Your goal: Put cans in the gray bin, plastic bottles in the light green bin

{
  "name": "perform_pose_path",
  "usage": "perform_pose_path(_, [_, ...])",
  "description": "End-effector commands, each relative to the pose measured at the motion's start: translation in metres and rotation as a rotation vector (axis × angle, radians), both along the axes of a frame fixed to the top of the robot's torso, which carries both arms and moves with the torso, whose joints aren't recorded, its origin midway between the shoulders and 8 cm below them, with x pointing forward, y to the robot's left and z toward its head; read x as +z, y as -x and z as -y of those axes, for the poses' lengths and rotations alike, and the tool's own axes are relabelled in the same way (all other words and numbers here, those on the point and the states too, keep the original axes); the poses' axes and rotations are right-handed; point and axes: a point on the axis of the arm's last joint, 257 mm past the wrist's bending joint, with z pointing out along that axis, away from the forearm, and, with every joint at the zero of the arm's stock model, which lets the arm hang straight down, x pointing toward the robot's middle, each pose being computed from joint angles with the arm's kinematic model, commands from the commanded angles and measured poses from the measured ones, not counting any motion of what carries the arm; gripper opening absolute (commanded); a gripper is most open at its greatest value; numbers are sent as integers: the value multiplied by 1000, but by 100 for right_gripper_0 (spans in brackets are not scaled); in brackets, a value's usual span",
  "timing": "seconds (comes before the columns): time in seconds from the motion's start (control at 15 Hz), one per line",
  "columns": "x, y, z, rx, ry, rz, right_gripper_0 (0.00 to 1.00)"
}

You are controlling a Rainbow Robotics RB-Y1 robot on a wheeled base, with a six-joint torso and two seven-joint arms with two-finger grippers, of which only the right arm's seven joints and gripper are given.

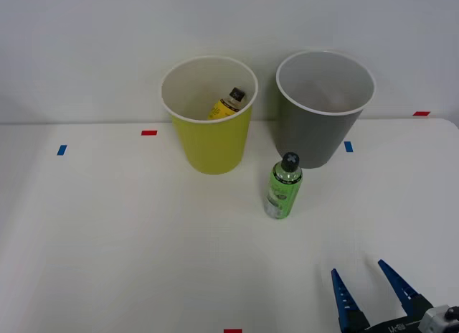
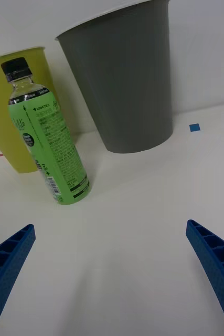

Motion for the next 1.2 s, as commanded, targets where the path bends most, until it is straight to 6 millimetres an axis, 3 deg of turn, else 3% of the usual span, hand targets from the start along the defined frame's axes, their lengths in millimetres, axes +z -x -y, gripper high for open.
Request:
perform_pose_path(0.07, [1, -6, 0, -7, -8, 0, 100])
perform_pose_path(1.2, [-6, -2, 7, -22, 81, -7, 100])
